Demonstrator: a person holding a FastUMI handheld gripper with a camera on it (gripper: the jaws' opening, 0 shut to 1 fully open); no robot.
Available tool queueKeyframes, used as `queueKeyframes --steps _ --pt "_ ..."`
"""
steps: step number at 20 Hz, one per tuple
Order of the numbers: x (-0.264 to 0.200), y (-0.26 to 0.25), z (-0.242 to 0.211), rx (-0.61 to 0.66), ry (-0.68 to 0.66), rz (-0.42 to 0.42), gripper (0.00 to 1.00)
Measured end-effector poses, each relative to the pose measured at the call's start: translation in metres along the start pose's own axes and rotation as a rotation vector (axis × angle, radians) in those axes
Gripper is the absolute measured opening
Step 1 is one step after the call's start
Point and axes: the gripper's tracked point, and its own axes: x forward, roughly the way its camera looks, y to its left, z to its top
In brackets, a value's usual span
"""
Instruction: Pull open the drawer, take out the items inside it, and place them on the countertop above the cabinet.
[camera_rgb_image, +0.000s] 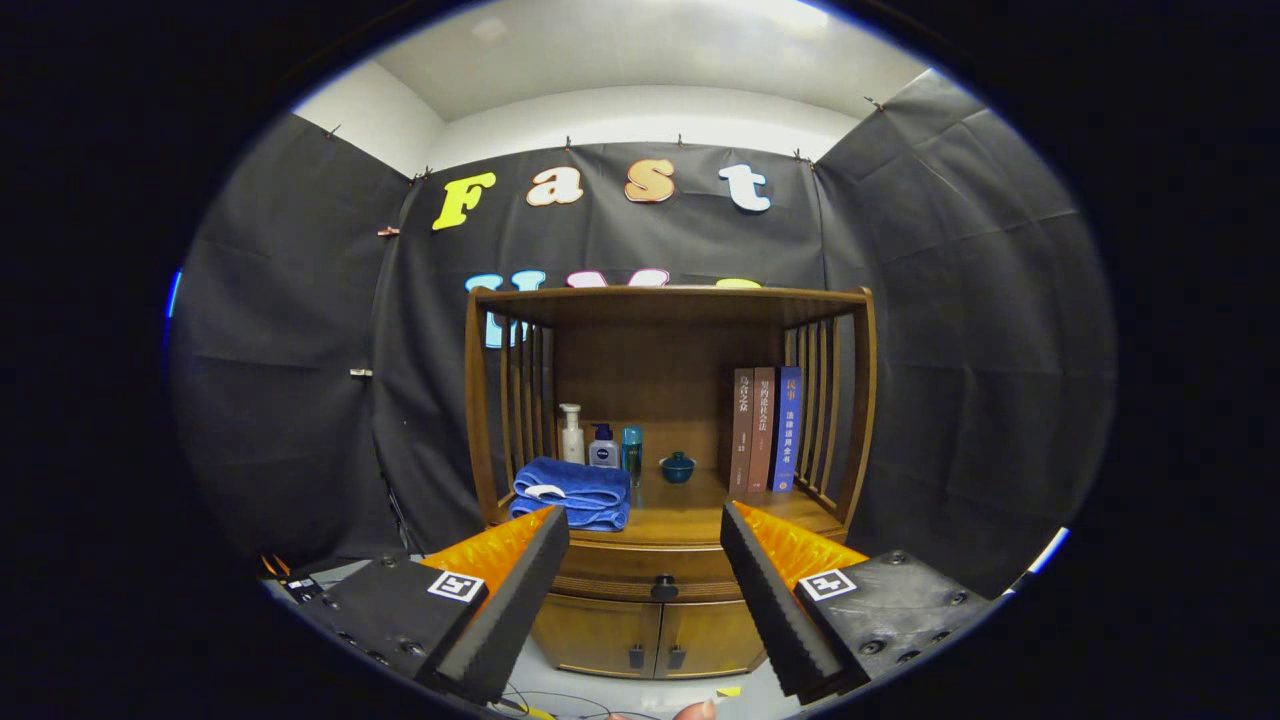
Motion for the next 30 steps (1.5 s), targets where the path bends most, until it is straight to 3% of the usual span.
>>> queueKeyframes --steps 12,19,22,25,26,29,30 --pt "0.112 -0.002 -0.173 -0.019 0.103 -0.020 0.99" --pt "0.155 -0.020 -0.235 0.023 0.152 -0.075 0.99" --pt "0.169 -0.018 -0.249 0.013 0.190 -0.055 0.98" --pt "0.176 -0.018 -0.260 0.019 0.210 -0.054 0.75" --pt "0.182 -0.022 -0.265 0.018 0.225 -0.074 0.74" --pt "0.183 -0.024 -0.264 0.063 0.218 -0.090 0.52" --pt "0.183 -0.024 -0.266 0.062 0.223 -0.090 0.52"
